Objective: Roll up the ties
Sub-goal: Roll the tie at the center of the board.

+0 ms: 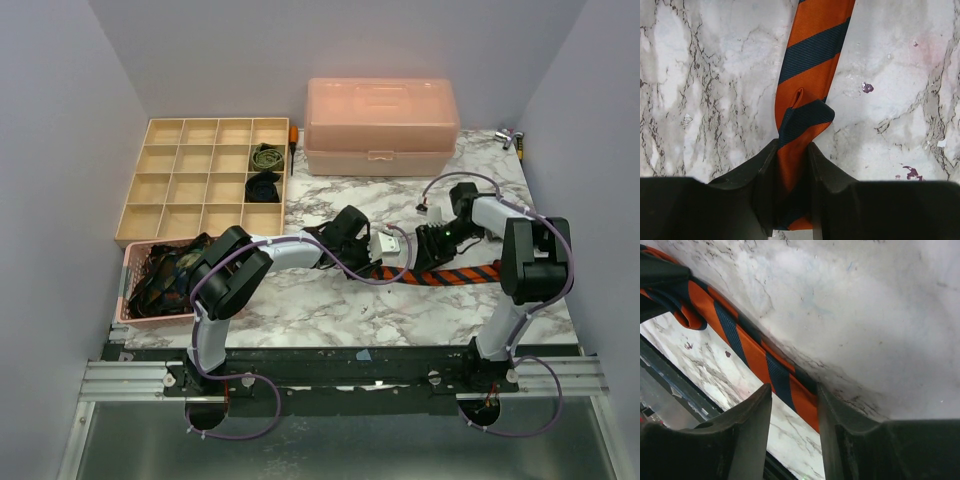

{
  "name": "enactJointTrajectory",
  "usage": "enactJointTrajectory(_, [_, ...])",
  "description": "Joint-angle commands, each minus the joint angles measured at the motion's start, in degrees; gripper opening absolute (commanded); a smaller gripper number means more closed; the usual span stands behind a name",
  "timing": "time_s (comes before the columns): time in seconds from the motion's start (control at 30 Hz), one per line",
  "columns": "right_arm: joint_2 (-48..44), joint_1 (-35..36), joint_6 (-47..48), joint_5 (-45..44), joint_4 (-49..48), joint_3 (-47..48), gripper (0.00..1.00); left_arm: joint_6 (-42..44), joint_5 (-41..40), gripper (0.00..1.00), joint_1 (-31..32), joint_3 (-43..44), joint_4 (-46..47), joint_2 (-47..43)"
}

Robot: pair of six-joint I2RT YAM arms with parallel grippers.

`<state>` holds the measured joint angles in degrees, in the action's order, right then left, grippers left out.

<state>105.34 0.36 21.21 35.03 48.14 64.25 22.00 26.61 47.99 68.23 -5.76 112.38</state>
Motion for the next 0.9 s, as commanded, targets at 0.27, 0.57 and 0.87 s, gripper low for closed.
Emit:
enactJointTrajectory(0.27, [-13.4,-1.8,15.9,-12.4,-2.5,-6.2,0.68,-2.9,2.8,0.3,0.4,-2.6,-11.9,1.4])
enactJointTrajectory(0.57, [-14.3,-2.4,21.0,-20.9,-9.4,-9.6,0.74,-5.1,3.8,0.3,-0.3,-1.6,-12.7,2.4])
enactJointTrajectory(0.87, [-12.3,-3.4,19.8,-23.7,-9.9,-14.2,0.7,-8.7,7.2,0.31,-1.7,0.1,-15.1,4.5])
